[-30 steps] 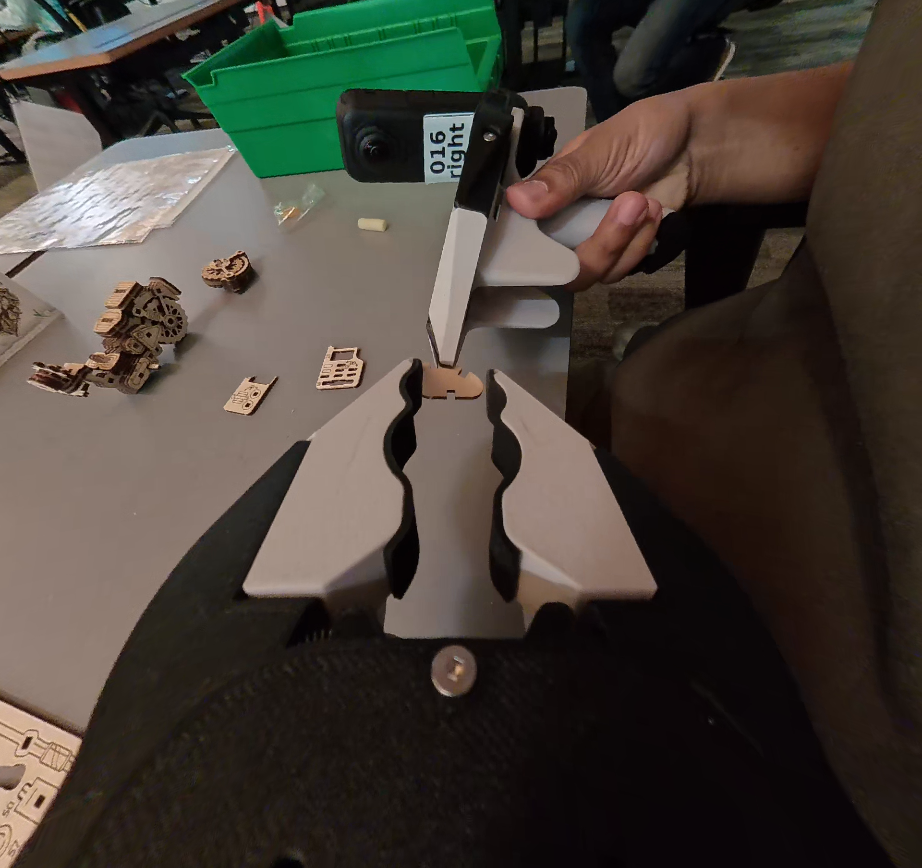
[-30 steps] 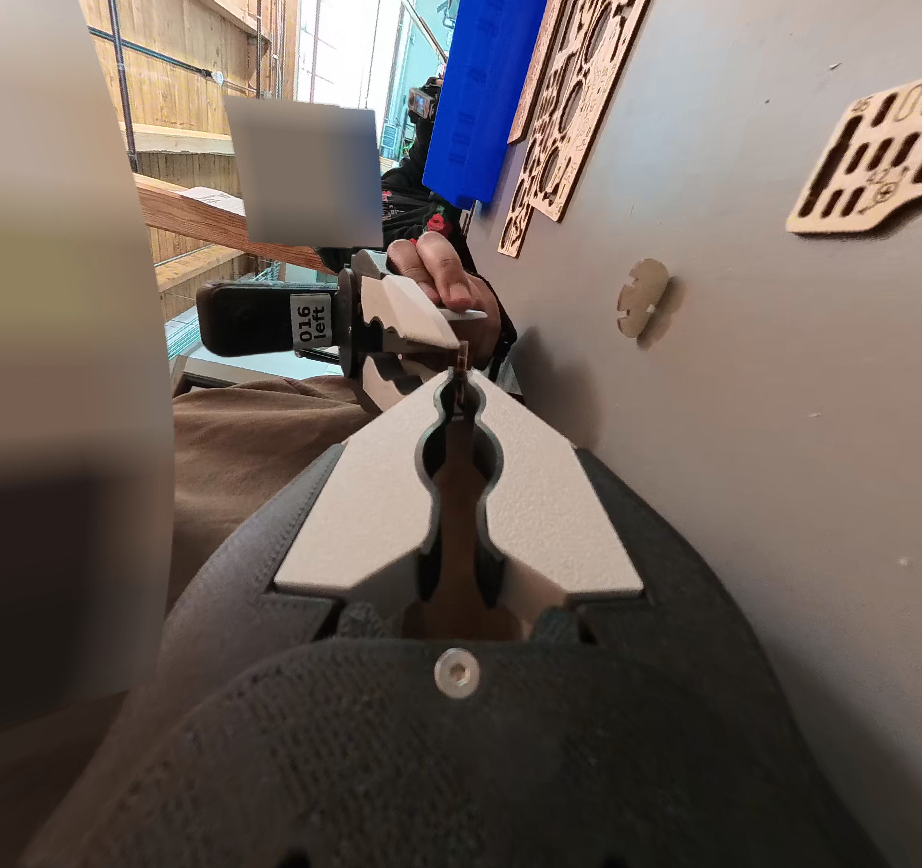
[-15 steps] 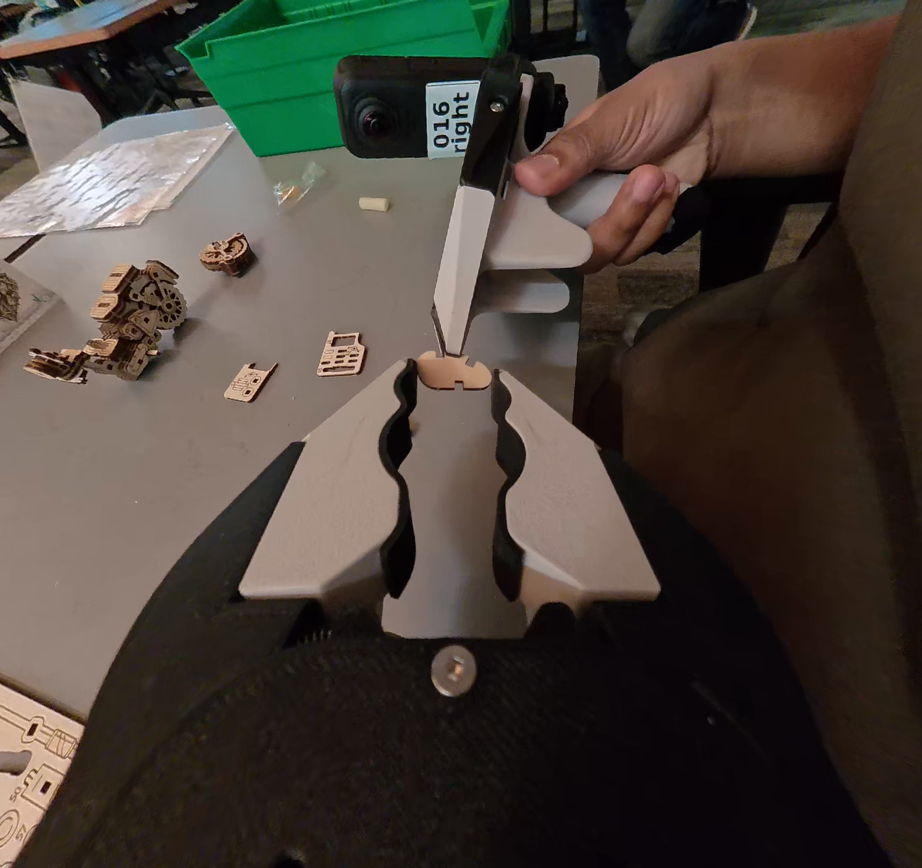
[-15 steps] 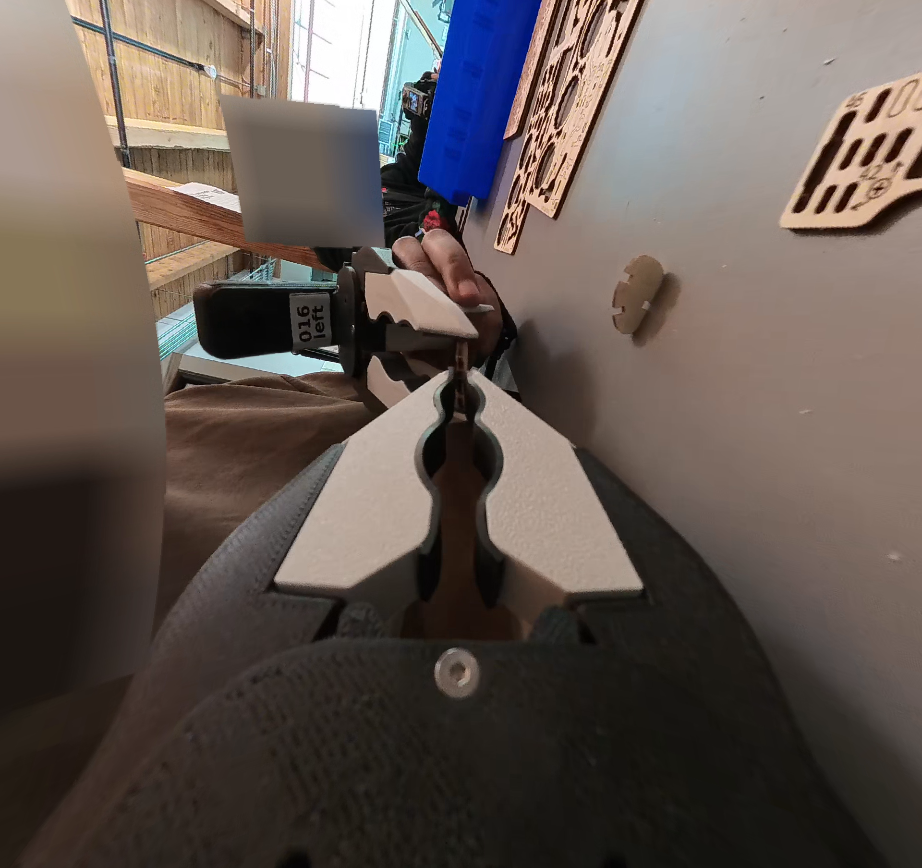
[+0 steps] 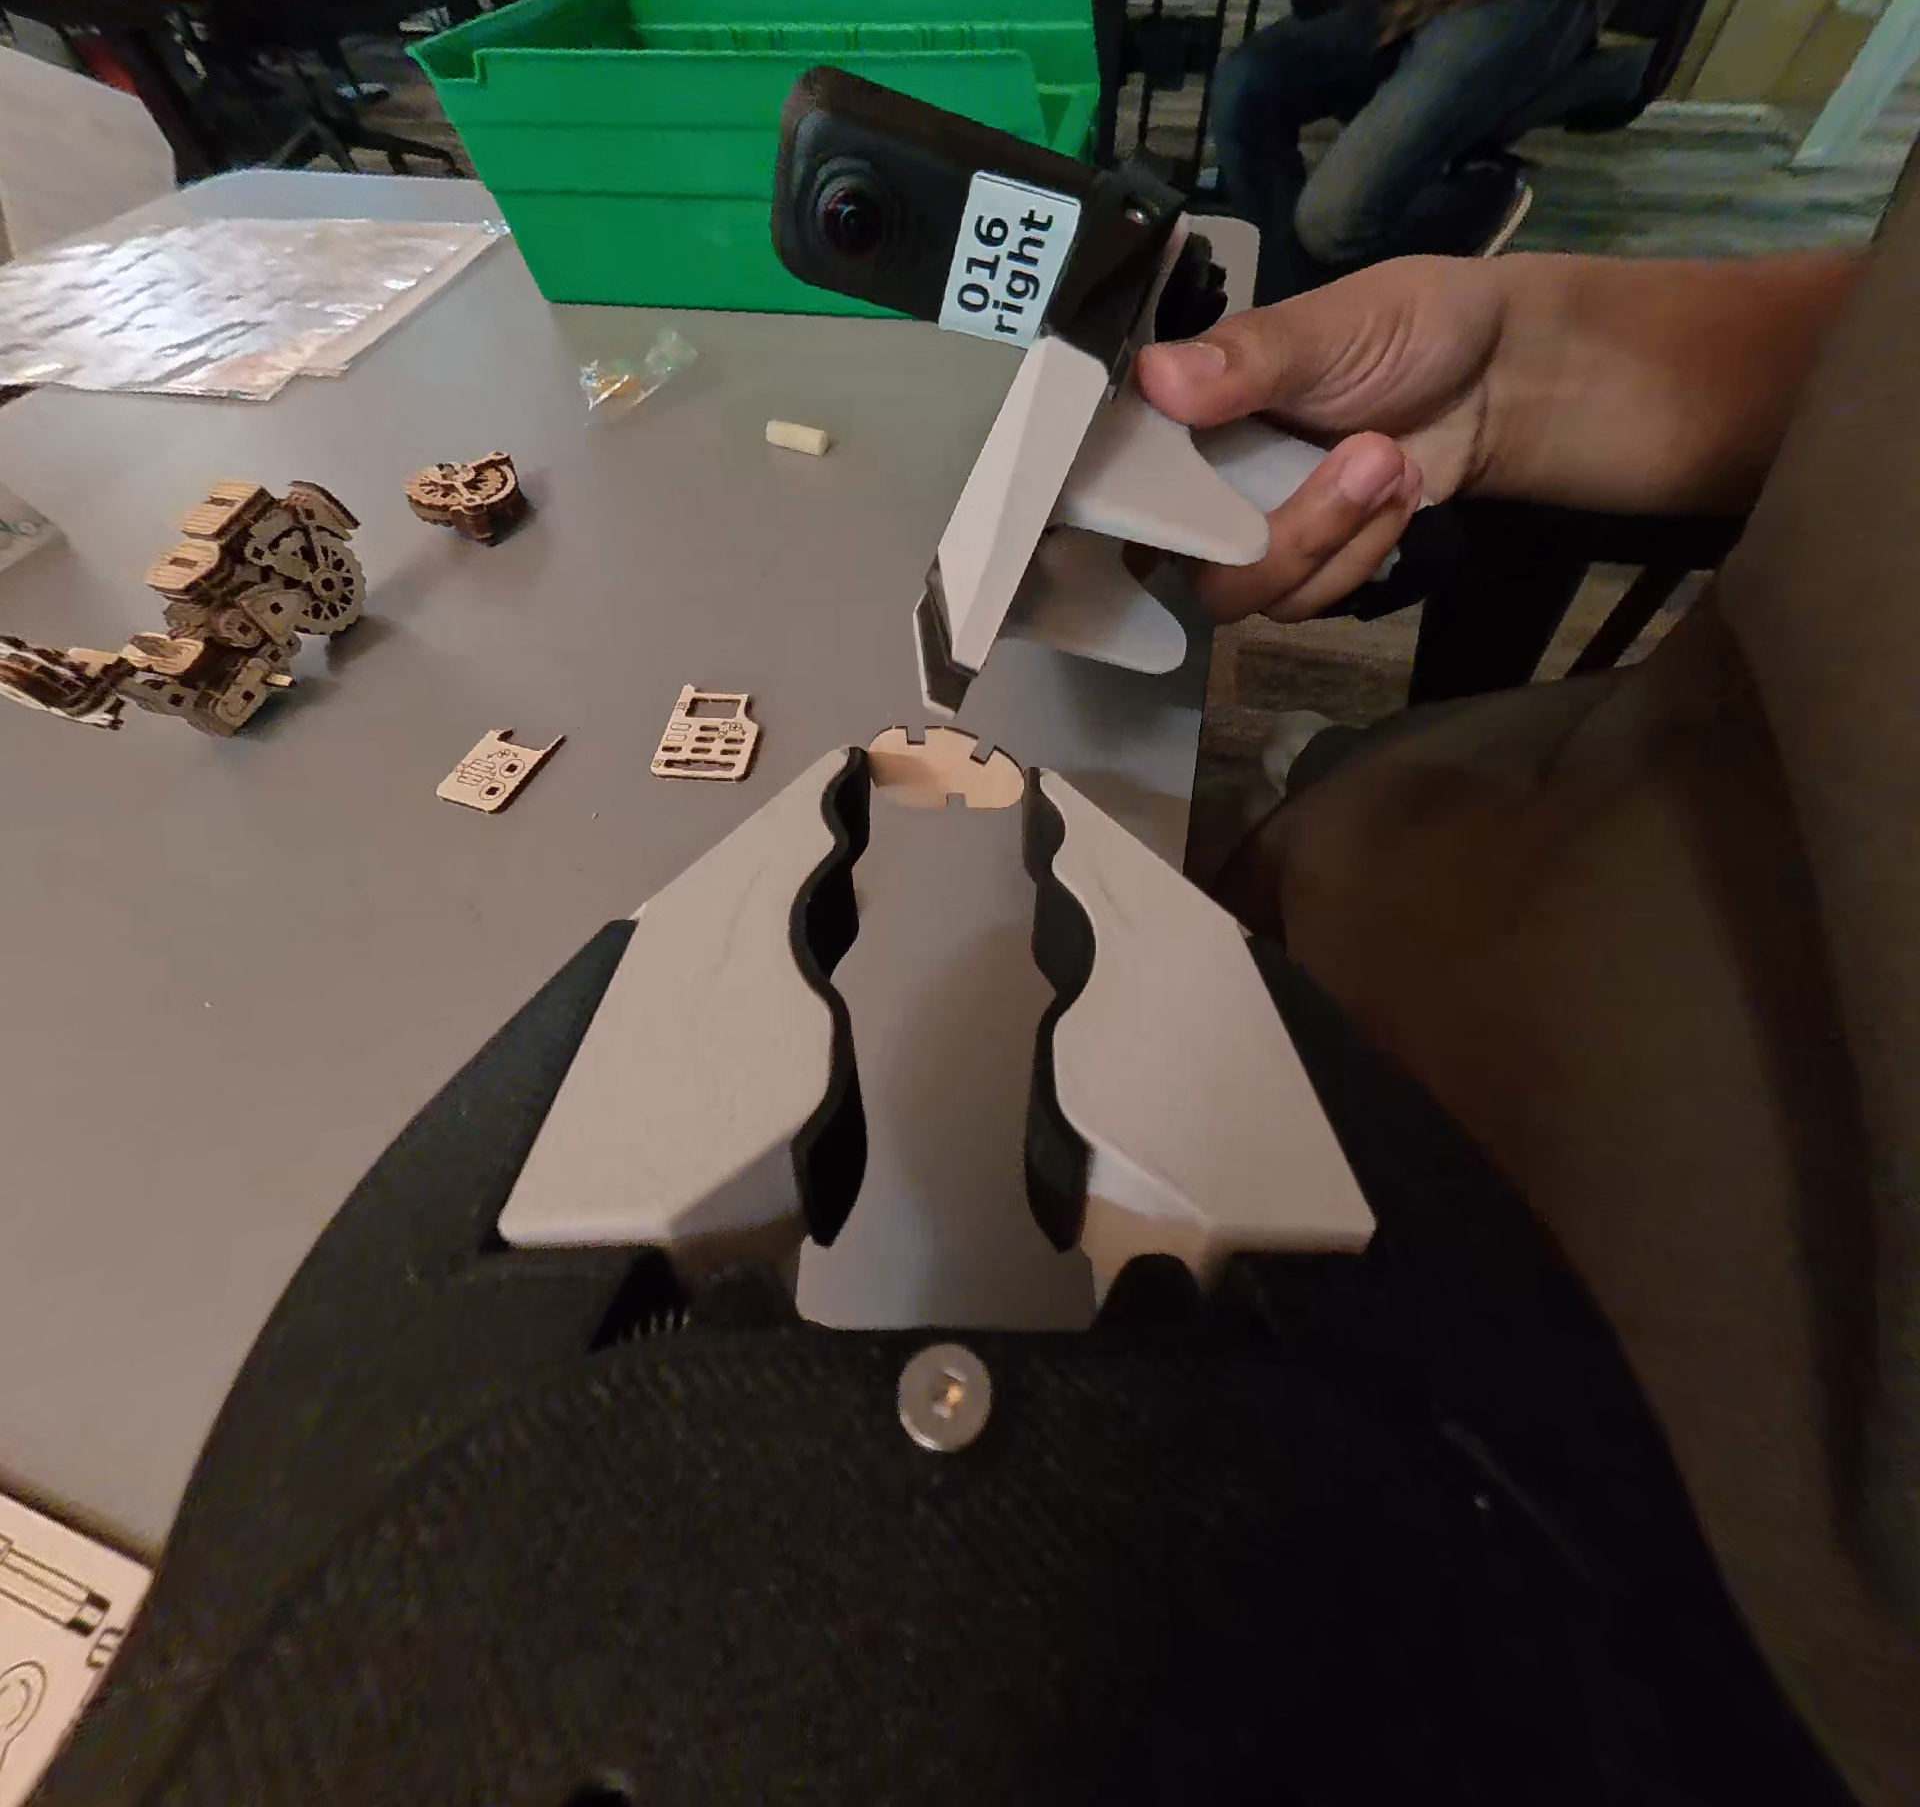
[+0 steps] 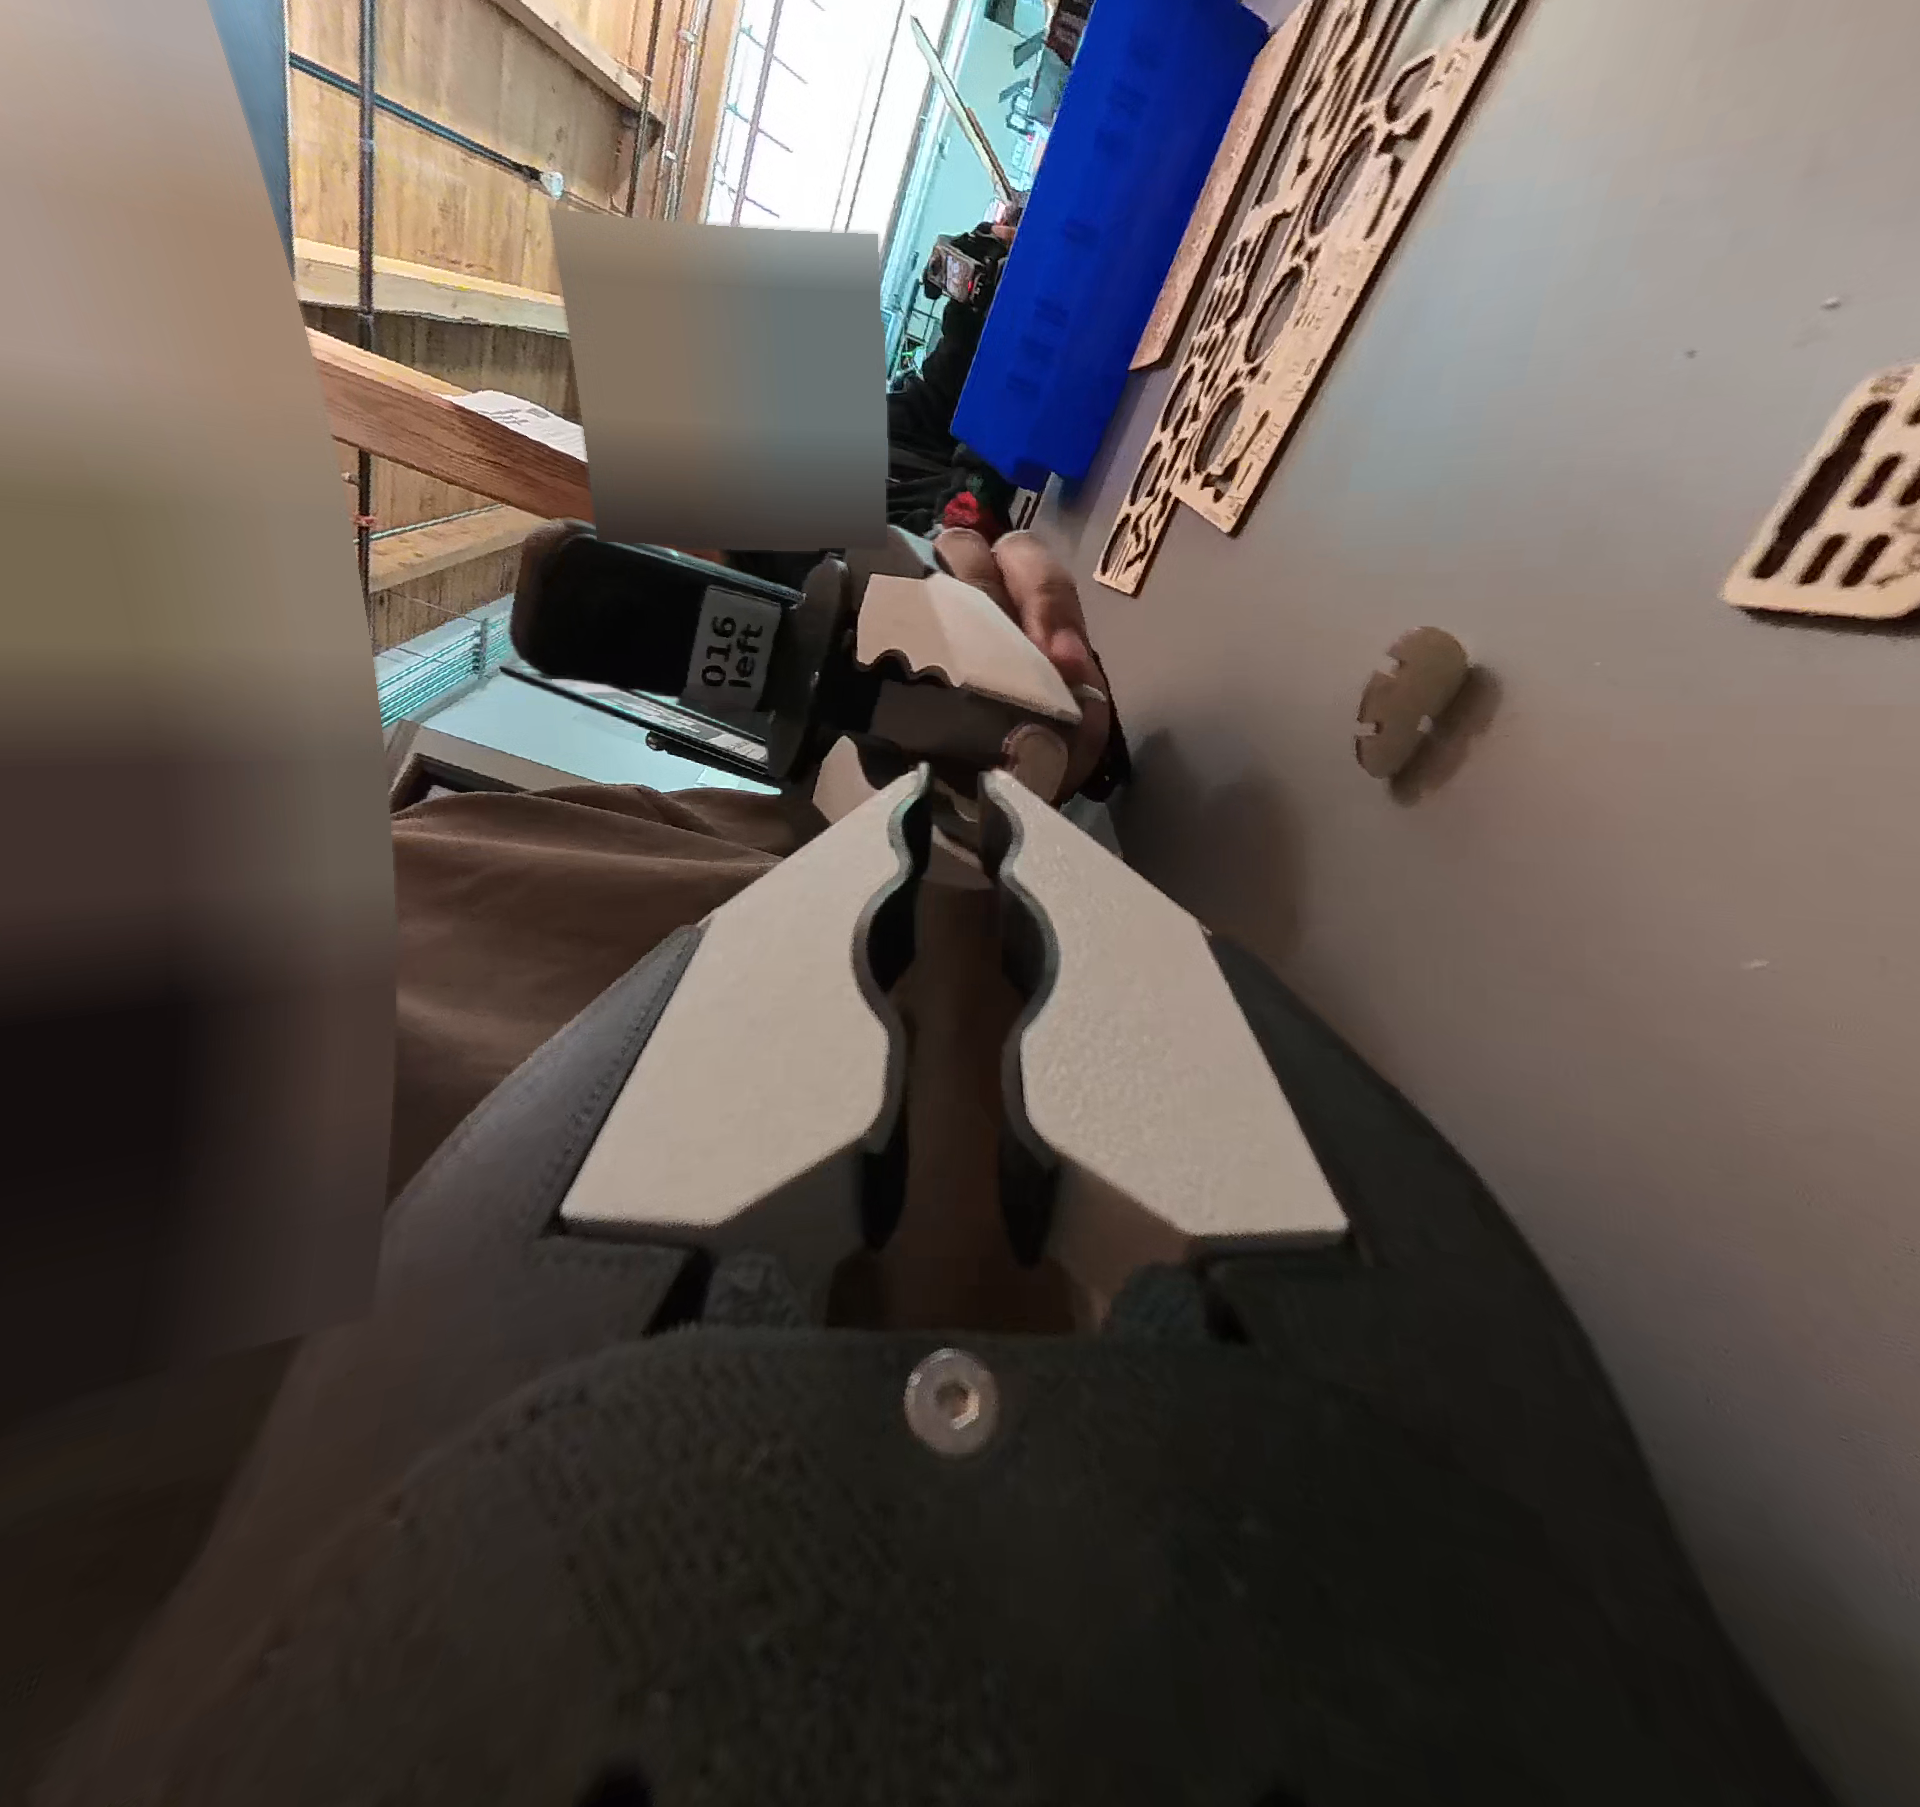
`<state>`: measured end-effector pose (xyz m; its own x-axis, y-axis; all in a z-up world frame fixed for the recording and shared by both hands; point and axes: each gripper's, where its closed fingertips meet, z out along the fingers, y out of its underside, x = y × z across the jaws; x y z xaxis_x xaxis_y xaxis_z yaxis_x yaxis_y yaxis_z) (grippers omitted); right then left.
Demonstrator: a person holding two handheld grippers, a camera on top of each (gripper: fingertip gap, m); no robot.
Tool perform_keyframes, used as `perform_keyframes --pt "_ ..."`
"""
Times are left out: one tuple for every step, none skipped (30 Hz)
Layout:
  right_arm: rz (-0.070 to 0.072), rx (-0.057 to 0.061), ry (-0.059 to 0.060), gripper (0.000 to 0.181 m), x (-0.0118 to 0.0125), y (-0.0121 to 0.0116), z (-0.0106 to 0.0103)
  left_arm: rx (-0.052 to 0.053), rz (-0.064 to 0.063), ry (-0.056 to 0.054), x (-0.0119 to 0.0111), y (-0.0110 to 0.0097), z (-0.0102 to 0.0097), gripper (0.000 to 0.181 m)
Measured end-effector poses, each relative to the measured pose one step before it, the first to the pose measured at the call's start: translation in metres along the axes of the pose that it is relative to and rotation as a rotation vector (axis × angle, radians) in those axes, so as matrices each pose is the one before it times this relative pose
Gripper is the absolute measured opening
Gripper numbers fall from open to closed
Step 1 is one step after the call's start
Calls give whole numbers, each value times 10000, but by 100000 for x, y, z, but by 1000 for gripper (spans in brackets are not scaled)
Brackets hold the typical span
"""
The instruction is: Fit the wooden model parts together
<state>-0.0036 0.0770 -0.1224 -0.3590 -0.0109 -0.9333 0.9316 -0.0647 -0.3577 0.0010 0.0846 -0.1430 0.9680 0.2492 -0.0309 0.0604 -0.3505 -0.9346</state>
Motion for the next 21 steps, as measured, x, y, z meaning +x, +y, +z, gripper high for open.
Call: perform_keyframes --pt "-81 -33 47 5 -6 55 57 25 -59 12 -19 -35 -5 27" --pt "-94 -51 118 4 100 112 91 -1 -15 3 -5 -1 4 27" --pt "-119 -46 124 3 112 109 92 -15 6 -18 -12 11 14 27" --pt "-126 -57 110 5 80 104 74 -10 12 -20 -12 18 9 27" --pt "-124 -20 40 6 -46 37 49 -6 14 -7 4 3 9 27" --pt "-101 49 -1 6 -114 -99 -11 7 0 -27 -31 -15 -10 27" --pt "-101 103 -33 6 -143 -186 -73 1 -16 -10 -25 1 -3 27" --pt "-117 100 -46 8 -176 -199 -104 4 -25 -1 -26 -4 4 28" --pt "-168 73 1 8 -124 -155 -93 4 -33 12 -24 -3 0 28" --pt "-222 46 68 8 -47 -125 -74 20 -54 14 -24 -25 -17 28" --pt "-290 48 98 8 -32 -120 -60 42 -85 43 -11 -55 -32 28" --pt "-382 28 67 8 -102 -103 -91 57 -117 64 5 -71 -42 27" --pt "-492 11 33 8 -218 -125 -133 68 -140 90 1 -84 -52 27" --pt "-606 20 73 8 -224 -188 -199 69 -166 97 -6 -83 -73 27" --pt "-697 28 167 10 -135 -218 -205 63 -182 119 -5 -63 -75 27" --pt "-721 -3 280 11 41 -151 -194 59 -196 107 -19 -69 -69 27" --pt "-685 -55 369 12 219 -42 -147 82 -188 87 -44 -118 -84 27" --pt "-578 -113 431 12 363 98 -52 94 -168 55 -70 -149 -76 27" --pt "-396 -152 447 12 447 226 65 77 -116 8 -93 -136 -68 27" --pt "-222 -146 350 12 345 250 155 25 -39 -38 -116 -51 -39 27" --pt "-134 -102 159 12 37 205 217 -36 33 -72 -109 54 3 27"
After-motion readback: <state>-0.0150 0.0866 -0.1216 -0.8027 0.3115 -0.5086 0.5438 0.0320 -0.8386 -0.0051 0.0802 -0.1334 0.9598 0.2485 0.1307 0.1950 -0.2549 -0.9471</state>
